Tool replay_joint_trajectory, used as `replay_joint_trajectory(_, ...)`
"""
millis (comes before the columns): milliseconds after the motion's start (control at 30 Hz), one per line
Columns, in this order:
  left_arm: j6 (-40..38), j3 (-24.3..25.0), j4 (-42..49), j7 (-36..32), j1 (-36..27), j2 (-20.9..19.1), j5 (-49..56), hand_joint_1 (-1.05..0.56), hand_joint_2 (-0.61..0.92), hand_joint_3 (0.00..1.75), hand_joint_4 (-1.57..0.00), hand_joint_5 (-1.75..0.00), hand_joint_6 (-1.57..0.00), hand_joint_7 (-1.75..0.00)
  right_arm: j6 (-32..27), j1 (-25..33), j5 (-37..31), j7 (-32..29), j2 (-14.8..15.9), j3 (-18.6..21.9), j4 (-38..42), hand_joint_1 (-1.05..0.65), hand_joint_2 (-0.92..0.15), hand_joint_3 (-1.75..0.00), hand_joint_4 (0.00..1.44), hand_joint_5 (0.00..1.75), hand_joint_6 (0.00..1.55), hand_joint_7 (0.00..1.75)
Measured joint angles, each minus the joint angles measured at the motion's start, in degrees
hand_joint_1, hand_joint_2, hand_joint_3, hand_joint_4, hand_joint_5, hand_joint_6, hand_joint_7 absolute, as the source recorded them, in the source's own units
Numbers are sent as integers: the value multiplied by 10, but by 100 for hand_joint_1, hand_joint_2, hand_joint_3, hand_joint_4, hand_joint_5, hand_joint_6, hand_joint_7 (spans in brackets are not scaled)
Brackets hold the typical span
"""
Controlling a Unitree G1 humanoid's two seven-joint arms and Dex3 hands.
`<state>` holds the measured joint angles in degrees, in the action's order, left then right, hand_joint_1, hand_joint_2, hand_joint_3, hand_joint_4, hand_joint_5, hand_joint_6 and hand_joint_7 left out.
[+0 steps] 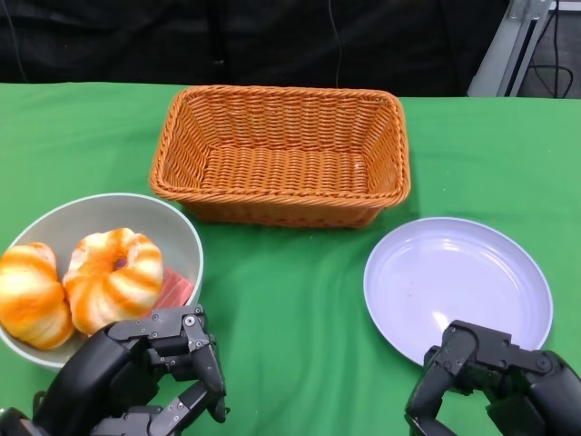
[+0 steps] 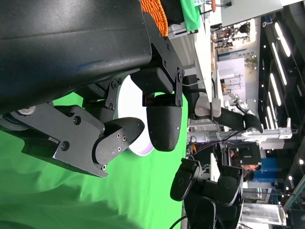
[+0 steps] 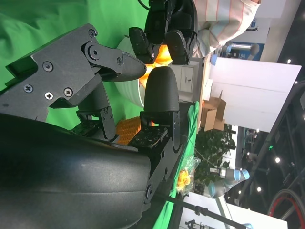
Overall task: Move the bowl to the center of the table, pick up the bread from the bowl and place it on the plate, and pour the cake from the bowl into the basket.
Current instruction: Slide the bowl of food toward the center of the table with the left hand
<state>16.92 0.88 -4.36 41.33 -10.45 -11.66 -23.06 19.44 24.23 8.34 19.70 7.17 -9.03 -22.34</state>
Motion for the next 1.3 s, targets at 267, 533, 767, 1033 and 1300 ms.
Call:
replay_joint_trajectory(267,-2,0,-1,0,-5,0,-1,-8,67,97,-66,-161,-71,-138,1,0,1,-2,1,-2,-2,-24,-57,-78,74,157,69,132)
replay_joint_trajectory(533,-2,0,-2,0,-12,0,0,-9,68,94,-66,-161,-69,-139,-1,0,1,-2,3,-2,-5,-22,-57,-78,74,156,69,130)
replay_joint_trajectory(767,-2,0,-2,3,-5,0,-4,-9,69,92,-66,-162,-70,-139,-6,0,-1,-8,3,-4,-5,-23,-57,-78,74,156,70,130)
replay_joint_trajectory(1033,-2,0,-2,3,-3,-1,-4,-11,72,86,-68,-160,-72,-137,-6,0,-3,-12,3,-5,-5,-23,-56,-80,74,156,70,130)
replay_joint_trajectory(1300,-40,35,-49,-13,16,-19,-30,-17,70,91,-68,-160,-71,-130,-5,5,-20,-18,2,-12,-8,-22,-57,-80,74,155,70,130)
